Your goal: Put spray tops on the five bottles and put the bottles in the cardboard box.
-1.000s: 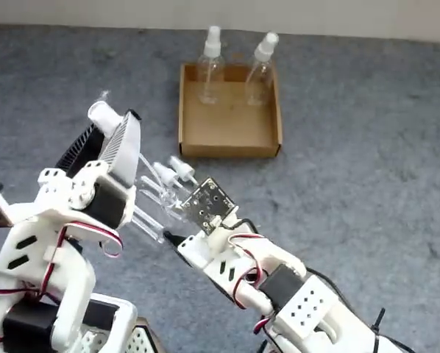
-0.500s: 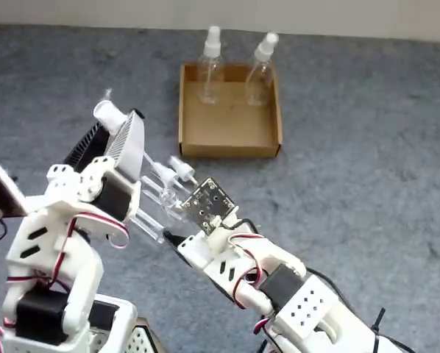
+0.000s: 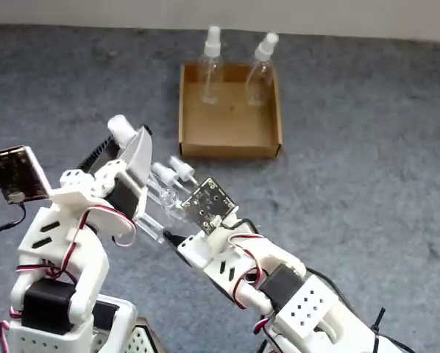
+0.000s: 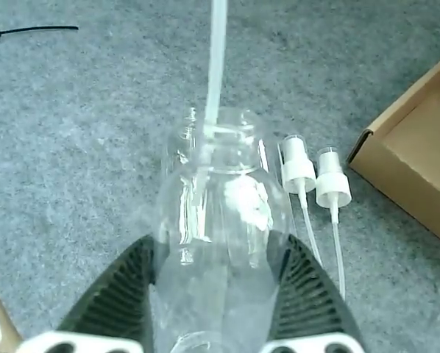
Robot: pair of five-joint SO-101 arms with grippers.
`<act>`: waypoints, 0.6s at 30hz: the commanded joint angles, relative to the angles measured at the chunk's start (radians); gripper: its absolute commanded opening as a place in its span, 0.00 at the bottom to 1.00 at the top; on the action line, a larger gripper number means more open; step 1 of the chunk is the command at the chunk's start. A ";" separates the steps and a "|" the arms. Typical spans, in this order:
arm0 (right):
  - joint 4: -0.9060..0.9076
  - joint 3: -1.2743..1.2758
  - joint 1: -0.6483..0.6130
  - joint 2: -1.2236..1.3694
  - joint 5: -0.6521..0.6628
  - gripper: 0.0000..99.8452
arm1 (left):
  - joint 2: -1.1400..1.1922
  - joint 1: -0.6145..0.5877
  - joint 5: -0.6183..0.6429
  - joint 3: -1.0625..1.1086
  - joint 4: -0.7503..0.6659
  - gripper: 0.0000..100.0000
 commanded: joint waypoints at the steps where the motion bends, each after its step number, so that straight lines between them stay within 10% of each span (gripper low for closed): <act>1: -0.027 -0.024 -0.004 -0.030 -0.012 0.00 | -0.008 0.019 -0.069 0.007 0.031 0.00; 18: -0.027 -0.027 0.025 -0.030 -0.005 0.00 | -0.010 0.128 -0.255 0.229 0.035 0.00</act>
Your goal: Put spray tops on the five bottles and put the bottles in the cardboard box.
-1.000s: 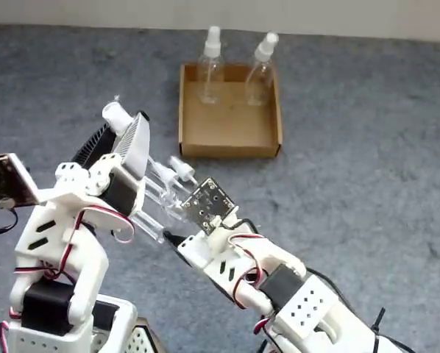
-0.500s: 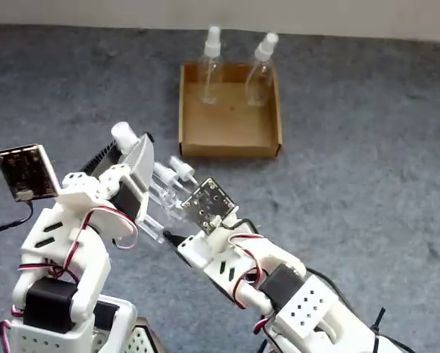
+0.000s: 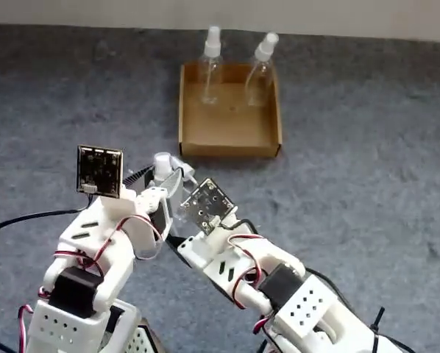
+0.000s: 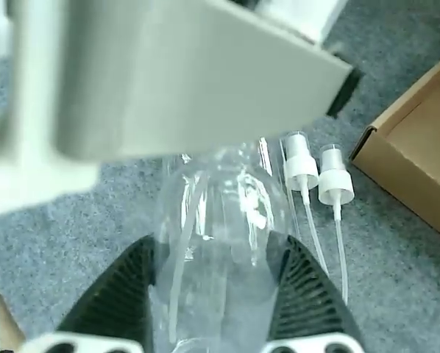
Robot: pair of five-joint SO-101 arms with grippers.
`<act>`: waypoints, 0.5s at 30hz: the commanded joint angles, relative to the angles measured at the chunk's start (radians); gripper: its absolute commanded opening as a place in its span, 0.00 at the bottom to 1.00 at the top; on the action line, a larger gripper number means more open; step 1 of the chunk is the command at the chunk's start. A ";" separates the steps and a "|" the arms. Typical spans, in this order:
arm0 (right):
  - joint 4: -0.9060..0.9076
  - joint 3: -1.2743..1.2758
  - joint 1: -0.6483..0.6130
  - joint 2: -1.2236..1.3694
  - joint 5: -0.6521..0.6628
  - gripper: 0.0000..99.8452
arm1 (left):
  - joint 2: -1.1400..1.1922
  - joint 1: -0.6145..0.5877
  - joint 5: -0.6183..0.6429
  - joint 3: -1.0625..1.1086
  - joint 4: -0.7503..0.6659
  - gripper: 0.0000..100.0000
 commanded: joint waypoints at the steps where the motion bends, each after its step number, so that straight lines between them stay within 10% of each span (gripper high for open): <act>1: -0.028 -0.028 0.051 -0.031 -0.009 0.00 | 0.001 0.010 -0.015 -0.002 0.011 0.00; 15: -0.165 -0.021 0.136 -0.030 -0.084 0.00 | 0.001 0.119 -0.160 -0.002 0.063 0.00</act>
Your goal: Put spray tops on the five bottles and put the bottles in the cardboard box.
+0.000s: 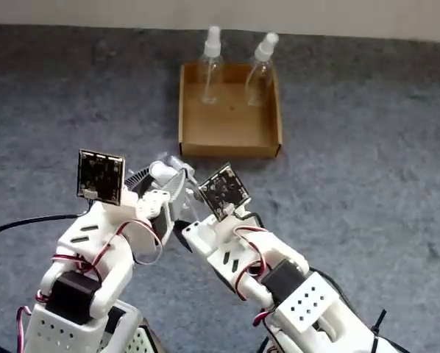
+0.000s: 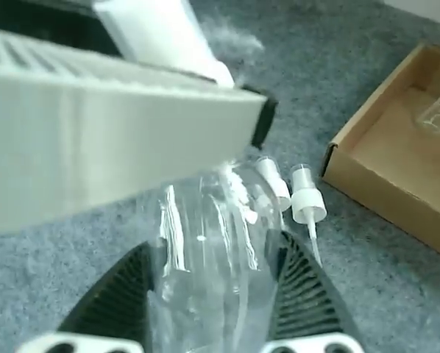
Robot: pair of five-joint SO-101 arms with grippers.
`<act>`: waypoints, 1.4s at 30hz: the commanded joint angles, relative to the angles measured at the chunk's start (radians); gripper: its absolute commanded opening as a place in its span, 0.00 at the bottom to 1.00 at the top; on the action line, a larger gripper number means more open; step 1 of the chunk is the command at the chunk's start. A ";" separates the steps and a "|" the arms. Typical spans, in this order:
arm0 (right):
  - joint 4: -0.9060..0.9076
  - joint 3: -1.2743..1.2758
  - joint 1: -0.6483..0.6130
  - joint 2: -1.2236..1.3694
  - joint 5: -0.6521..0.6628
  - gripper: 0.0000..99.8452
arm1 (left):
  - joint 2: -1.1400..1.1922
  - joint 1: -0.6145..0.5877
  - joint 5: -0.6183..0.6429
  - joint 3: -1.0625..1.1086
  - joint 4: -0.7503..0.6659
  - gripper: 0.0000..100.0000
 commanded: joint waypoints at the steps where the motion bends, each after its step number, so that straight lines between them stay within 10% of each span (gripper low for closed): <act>1: -0.051 -0.025 0.047 -0.033 0.003 0.00 | 0.004 0.059 -0.138 0.008 0.028 0.01; 22: -0.051 0.013 0.048 -0.033 0.018 0.00 | 0.005 -0.077 -0.273 -0.315 0.137 0.15; 42: -0.053 0.018 0.047 -0.033 0.017 0.00 | 0.018 -0.061 -0.305 -0.059 -0.184 0.08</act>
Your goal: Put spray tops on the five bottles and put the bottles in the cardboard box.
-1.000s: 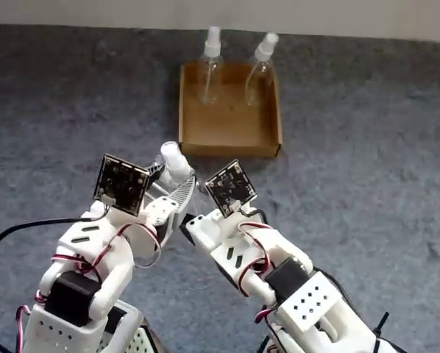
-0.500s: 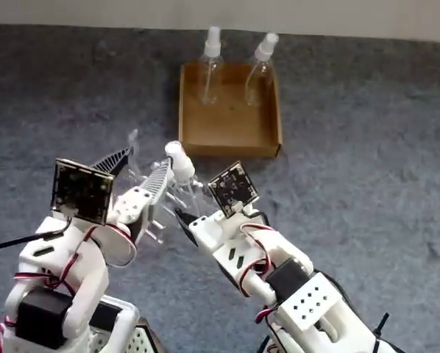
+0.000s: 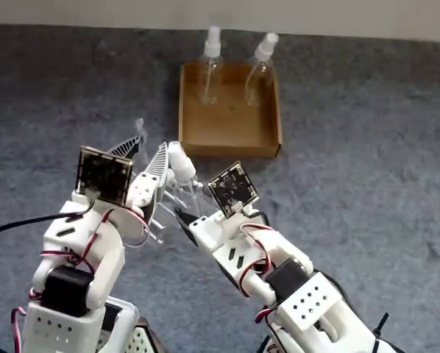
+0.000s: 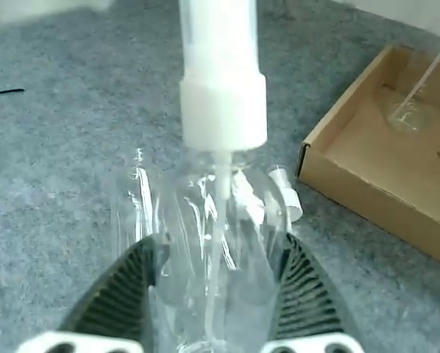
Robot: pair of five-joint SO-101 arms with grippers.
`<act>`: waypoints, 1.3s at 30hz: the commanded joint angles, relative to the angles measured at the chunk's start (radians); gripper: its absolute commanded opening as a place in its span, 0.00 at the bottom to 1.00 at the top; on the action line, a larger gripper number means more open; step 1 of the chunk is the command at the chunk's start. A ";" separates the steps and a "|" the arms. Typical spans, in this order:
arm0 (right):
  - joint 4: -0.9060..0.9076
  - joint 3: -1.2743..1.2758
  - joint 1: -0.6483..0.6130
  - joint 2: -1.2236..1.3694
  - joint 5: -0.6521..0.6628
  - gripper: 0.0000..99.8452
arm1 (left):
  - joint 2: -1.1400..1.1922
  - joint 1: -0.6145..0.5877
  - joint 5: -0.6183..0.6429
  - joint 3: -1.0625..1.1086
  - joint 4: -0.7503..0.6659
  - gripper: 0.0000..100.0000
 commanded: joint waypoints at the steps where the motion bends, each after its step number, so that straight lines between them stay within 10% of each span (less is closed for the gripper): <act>1: -0.027 -0.019 0.008 -0.028 0.006 0.00 | -0.001 0.064 -0.055 0.018 -0.025 0.08; 17: -0.061 -0.259 0.174 -0.013 0.000 0.00 | -0.318 -0.028 -0.069 0.012 0.222 0.09; 39: 0.082 -0.888 0.173 0.742 -0.161 0.00 | -0.429 0.025 -0.069 0.346 0.114 0.22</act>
